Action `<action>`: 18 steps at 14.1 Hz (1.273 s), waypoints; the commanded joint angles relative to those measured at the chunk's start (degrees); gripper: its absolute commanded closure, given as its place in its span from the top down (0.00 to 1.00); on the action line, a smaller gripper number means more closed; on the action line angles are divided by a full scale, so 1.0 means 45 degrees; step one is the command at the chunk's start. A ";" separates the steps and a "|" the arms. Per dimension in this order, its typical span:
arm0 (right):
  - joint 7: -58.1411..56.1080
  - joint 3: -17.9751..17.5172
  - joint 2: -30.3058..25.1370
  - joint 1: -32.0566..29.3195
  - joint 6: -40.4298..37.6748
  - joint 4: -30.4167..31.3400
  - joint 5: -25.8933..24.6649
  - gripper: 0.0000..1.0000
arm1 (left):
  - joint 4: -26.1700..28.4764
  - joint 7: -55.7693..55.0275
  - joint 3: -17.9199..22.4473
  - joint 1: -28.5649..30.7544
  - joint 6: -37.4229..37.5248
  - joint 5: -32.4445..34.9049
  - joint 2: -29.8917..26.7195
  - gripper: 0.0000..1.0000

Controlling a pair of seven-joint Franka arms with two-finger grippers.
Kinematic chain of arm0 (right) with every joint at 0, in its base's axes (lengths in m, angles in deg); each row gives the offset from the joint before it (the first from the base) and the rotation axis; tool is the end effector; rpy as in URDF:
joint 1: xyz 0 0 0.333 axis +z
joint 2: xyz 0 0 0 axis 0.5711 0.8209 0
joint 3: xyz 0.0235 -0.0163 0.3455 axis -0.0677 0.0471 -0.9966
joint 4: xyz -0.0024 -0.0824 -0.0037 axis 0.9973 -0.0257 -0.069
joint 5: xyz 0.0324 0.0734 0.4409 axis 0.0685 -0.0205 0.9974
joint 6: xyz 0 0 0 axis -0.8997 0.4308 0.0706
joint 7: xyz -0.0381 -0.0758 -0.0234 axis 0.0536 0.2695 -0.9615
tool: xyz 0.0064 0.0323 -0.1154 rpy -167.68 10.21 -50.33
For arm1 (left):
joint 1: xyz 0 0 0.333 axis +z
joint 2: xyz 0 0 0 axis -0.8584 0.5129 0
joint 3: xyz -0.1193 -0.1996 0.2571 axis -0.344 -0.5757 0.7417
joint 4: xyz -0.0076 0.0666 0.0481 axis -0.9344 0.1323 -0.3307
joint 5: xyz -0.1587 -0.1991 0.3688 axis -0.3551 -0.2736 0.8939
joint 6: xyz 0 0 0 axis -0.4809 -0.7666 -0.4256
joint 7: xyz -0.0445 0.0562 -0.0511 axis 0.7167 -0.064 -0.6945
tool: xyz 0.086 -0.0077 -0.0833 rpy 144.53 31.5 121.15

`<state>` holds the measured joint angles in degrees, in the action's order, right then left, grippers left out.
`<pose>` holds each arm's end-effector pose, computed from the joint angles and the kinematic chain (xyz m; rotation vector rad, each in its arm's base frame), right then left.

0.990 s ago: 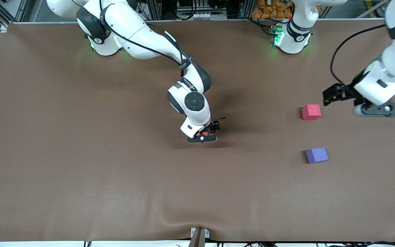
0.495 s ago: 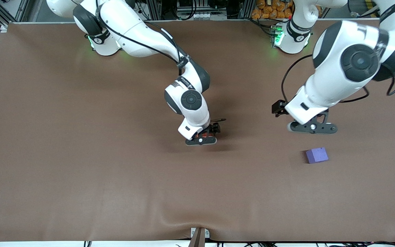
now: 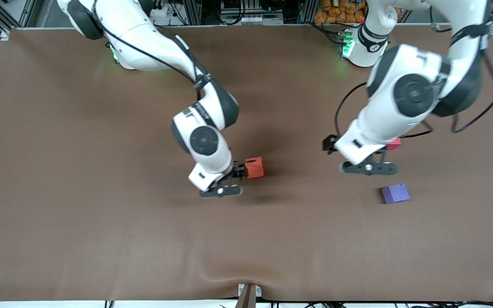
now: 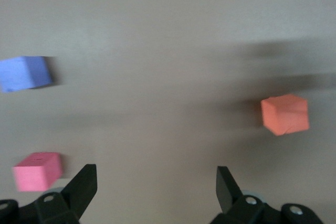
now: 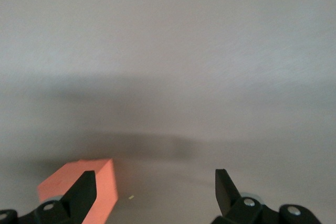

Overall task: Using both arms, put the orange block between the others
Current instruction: 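Reach the left gripper toward the orange block in the right gripper, then grasp the orange block with the left gripper while the right gripper releases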

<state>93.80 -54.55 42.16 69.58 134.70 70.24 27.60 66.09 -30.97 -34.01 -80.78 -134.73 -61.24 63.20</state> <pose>0.6983 0.4608 0.2788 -3.0894 -0.0697 -0.0489 0.6575 -0.3150 0.4560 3.1272 -0.0526 -0.0935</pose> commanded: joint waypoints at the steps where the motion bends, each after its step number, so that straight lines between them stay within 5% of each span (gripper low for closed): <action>1: -0.0059 0.0779 -0.0478 0.0050 -0.0130 0.0315 -0.0164 1.00 | -0.0830 -0.1755 -0.0003 -0.0929 -0.1031 -0.0084 0.1366 1.00; 7: -0.1932 0.2305 -0.2000 -0.0145 -0.0131 0.1876 -0.0242 1.00 | -0.1985 -0.5276 0.0075 -0.2573 -0.2908 -0.0045 0.3557 1.00; 18: -0.5273 0.2325 -0.2060 -0.2156 0.0319 0.2267 -0.0105 1.00 | -0.1985 -0.6332 -0.0003 -0.3491 -0.5097 -0.0084 0.5413 1.00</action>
<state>71.19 -43.15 34.86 60.65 135.68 77.82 27.21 59.01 -58.00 -34.23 -95.62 -156.92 -61.27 85.76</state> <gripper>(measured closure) 0.000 0.000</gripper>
